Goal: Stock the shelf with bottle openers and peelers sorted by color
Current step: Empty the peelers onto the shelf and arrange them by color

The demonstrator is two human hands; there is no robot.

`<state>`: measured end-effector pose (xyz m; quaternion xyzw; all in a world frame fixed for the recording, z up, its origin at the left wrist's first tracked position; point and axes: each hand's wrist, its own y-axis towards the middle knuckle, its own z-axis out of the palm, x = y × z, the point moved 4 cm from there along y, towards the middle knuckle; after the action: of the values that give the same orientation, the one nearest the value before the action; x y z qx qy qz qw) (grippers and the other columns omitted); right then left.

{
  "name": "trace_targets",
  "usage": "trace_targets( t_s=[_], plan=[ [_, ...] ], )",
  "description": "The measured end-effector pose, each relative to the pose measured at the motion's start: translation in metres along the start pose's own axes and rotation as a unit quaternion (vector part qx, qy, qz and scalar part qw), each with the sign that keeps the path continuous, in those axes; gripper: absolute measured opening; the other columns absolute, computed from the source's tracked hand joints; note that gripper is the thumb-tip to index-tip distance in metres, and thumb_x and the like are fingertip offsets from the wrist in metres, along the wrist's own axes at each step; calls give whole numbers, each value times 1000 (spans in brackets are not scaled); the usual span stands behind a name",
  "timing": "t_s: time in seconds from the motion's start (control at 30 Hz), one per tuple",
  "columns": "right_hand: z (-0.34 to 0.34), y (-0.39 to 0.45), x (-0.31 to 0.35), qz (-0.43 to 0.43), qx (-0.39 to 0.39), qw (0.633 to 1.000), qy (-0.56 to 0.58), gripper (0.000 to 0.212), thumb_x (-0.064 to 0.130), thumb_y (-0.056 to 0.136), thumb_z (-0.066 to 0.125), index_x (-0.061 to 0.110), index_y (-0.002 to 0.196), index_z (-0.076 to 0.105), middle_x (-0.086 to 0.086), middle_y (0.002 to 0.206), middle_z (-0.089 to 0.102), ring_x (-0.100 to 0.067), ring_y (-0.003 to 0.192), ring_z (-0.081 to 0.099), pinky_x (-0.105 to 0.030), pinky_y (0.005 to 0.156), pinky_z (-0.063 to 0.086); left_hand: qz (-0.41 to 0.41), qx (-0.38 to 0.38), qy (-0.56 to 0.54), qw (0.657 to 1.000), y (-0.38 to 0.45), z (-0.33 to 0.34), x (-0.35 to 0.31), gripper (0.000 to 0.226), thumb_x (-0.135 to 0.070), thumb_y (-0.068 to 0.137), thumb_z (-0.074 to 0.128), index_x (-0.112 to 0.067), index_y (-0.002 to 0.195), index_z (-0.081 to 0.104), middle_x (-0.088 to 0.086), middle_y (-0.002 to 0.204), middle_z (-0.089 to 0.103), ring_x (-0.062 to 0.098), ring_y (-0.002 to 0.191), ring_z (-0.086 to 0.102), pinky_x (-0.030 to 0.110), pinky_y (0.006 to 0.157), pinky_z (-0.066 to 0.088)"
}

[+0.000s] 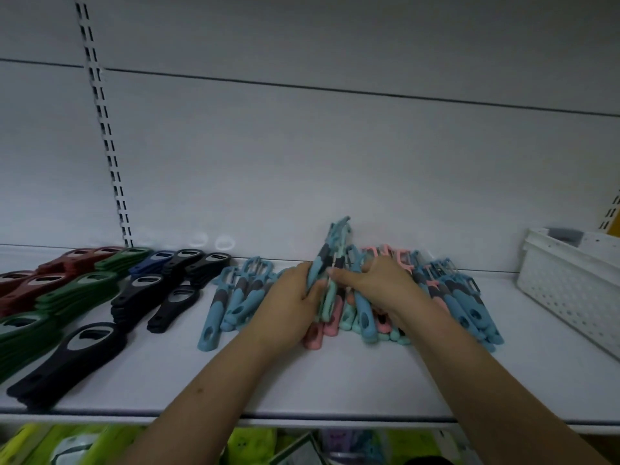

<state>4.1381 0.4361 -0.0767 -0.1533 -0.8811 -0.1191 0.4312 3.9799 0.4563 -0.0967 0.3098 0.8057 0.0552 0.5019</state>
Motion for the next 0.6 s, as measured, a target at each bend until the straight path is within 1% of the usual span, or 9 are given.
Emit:
trace_targets(
  t_s=[0.03,0.1,0.13,0.2,0.27,0.33,0.4,0.5,0.6],
  plan=[
    [0,1,0,7,-2,1000,7,46,42,83,77,17,58,46,-1,54,48,-13,47,45,-23,46,33,-14,3,-29,999,-1,0,-1,21,-26,105,44,-16,109,63,5,88,73,17,74,69,29,66,57],
    [-2,4,-2,20,-14,1000,16,38,37,84,75,13,66,53,-6,64,55,-18,55,51,-25,53,38,-47,12,-74,996,-4,1,-1,24,-27,105,42,-14,103,62,11,78,74,28,60,67,37,53,54],
    [-3,5,-2,21,-23,999,23,34,36,85,74,12,70,55,-8,68,56,-20,59,53,-27,56,40,-61,13,-85,994,-4,1,-1,27,-28,105,41,-12,100,62,14,73,73,30,52,64,34,46,50],
    [-3,6,-2,19,-31,999,31,29,33,88,70,11,72,57,-9,69,58,-21,61,54,-27,57,41,-83,21,-115,990,-5,1,-2,33,-28,106,38,-5,96,59,16,64,71,29,42,58,26,39,43],
    [-1,5,-2,19,-34,999,36,29,33,89,67,12,70,58,-10,69,59,-19,60,54,-27,56,41,-102,9,-142,985,-4,0,-5,33,-25,106,38,-1,95,57,11,59,70,25,37,56,23,35,40],
    [2,6,-2,21,-43,998,46,30,34,89,67,7,75,65,-16,75,67,-21,64,59,-30,60,48,-112,-19,-158,981,-3,-3,-6,29,-22,106,40,-4,97,61,2,57,68,17,41,60,24,37,46],
    [1,10,-5,24,-59,997,53,35,33,87,67,-2,85,70,-20,81,70,-25,69,62,-35,65,52,-126,-30,-203,971,-1,-2,-5,27,-18,105,41,-4,100,63,2,60,68,17,47,64,27,44,50],
    [-5,14,-4,-11,-99,995,-8,32,35,87,67,5,77,65,-13,71,63,-25,66,59,-33,60,48,-160,-35,-255,953,5,-3,2,26,-10,103,41,1,104,64,5,63,68,17,46,63,23,42,50],
    [-12,10,-2,-45,-142,989,-17,42,45,90,65,7,71,59,-6,62,59,-22,58,56,-31,54,42,-174,-40,-287,941,10,-5,6,28,-8,101,43,6,106,66,8,68,67,14,52,60,20,49,48]
  ],
)
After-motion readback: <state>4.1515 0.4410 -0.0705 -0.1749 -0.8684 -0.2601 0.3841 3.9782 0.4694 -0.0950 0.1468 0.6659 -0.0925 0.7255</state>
